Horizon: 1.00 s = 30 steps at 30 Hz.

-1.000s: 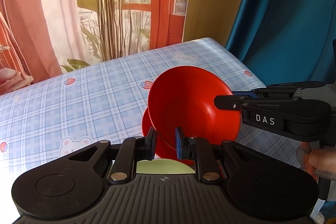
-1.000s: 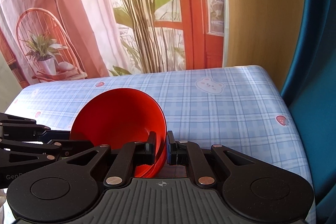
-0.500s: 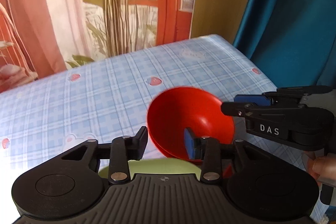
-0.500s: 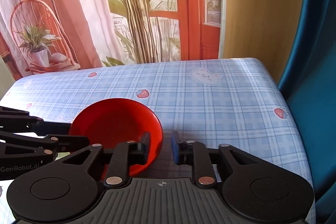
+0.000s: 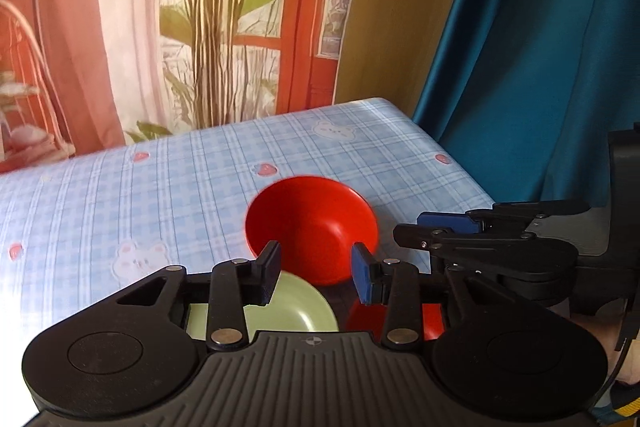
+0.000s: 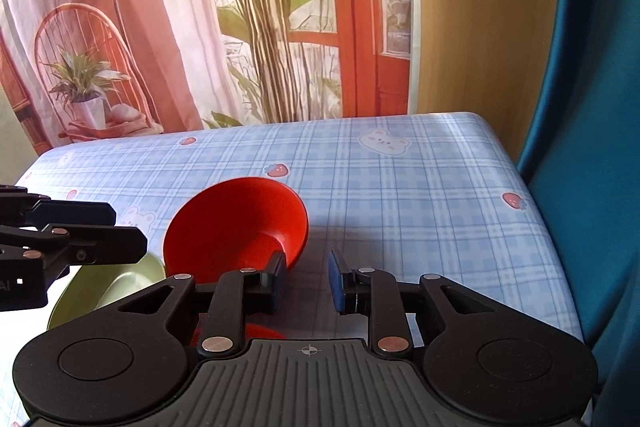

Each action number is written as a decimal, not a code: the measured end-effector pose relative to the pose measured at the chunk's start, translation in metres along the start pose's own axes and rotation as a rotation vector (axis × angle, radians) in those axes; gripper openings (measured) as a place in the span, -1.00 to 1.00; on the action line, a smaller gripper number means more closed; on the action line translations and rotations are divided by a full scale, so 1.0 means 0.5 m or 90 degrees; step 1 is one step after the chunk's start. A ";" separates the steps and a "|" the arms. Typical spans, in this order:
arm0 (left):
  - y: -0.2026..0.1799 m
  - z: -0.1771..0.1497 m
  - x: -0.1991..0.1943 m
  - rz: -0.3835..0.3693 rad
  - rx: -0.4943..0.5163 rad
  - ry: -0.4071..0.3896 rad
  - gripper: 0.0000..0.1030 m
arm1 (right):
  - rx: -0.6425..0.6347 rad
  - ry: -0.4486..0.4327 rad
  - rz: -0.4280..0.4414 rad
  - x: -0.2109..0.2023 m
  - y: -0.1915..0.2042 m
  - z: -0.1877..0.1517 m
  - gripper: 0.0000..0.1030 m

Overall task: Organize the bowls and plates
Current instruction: 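Carry the red bowl with the left tool toward the other red bowl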

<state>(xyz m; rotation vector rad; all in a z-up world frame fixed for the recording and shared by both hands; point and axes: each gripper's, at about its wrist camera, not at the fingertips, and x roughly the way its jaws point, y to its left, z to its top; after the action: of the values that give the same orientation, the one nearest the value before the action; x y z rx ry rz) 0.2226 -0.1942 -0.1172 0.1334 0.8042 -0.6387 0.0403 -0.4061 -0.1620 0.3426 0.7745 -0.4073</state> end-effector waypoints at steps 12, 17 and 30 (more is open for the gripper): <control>-0.030 -0.086 -0.004 -0.046 -0.107 0.080 -0.24 | 0.003 0.013 -0.002 -0.056 -0.031 -0.091 -0.56; -0.019 -0.087 0.000 -0.042 -0.131 0.100 -0.23 | 0.007 0.021 0.006 -0.059 -0.032 -0.110 -0.56; -0.012 -0.076 0.008 -0.047 -0.173 0.127 -0.23 | 0.022 0.045 0.015 -0.053 -0.039 -0.145 -0.85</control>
<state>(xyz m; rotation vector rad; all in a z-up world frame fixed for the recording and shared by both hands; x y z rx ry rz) 0.1975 -0.1878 -0.1459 -0.0827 1.0853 -0.5855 -0.0295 -0.3851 -0.1942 0.3998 0.8332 -0.3887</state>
